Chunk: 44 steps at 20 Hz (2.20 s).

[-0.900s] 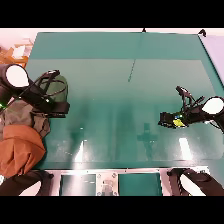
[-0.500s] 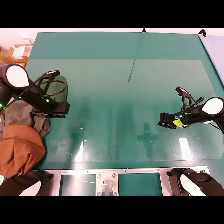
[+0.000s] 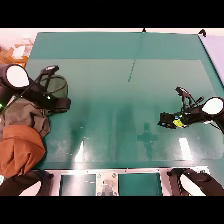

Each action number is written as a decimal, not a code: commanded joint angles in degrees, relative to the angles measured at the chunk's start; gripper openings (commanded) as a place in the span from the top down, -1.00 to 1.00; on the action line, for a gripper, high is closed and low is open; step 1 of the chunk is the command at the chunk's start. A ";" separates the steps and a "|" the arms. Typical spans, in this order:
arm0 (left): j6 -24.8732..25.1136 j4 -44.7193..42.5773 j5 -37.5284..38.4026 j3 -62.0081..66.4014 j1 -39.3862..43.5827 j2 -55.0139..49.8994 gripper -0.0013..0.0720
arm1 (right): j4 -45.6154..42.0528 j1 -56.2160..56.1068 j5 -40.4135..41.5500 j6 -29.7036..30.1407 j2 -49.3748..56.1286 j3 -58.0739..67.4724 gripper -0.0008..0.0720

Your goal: Fold the shirts.

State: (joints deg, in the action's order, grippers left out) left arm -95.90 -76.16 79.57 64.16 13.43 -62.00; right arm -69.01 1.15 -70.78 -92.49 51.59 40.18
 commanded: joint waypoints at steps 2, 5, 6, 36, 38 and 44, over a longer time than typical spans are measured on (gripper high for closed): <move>0.24 -14.23 -18.16 0.00 -0.44 -0.09 0.89 | 0.00 0.00 4.07 -0.02 0.02 -0.04 0.90; 0.57 -24.26 -23.85 0.11 -6.32 -4.50 -1.00 | 0.00 -0.02 8.39 -0.02 0.02 -0.04 -0.36; 2.25 -23.85 -23.80 0.11 -8.35 -7.21 -1.00 | -0.02 0.00 9.73 -0.02 0.02 -0.04 -0.44; 11.04 11.50 -14.03 38.38 29.00 -37.42 0.15 | -0.17 8.90 2.75 -0.02 0.20 9.40 0.20; 10.91 17.20 -14.60 38.64 27.78 -39.63 -1.00 | -0.17 10.19 2.73 0.00 0.20 9.40 -0.07; 10.88 17.59 3.50 43.30 9.70 -38.38 -1.00 | 0.61 11.93 2.03 0.02 0.20 5.55 -0.33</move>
State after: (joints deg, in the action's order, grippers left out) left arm -85.06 -60.36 73.56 105.97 30.50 -100.07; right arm -69.10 12.53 -68.25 -92.47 51.81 48.14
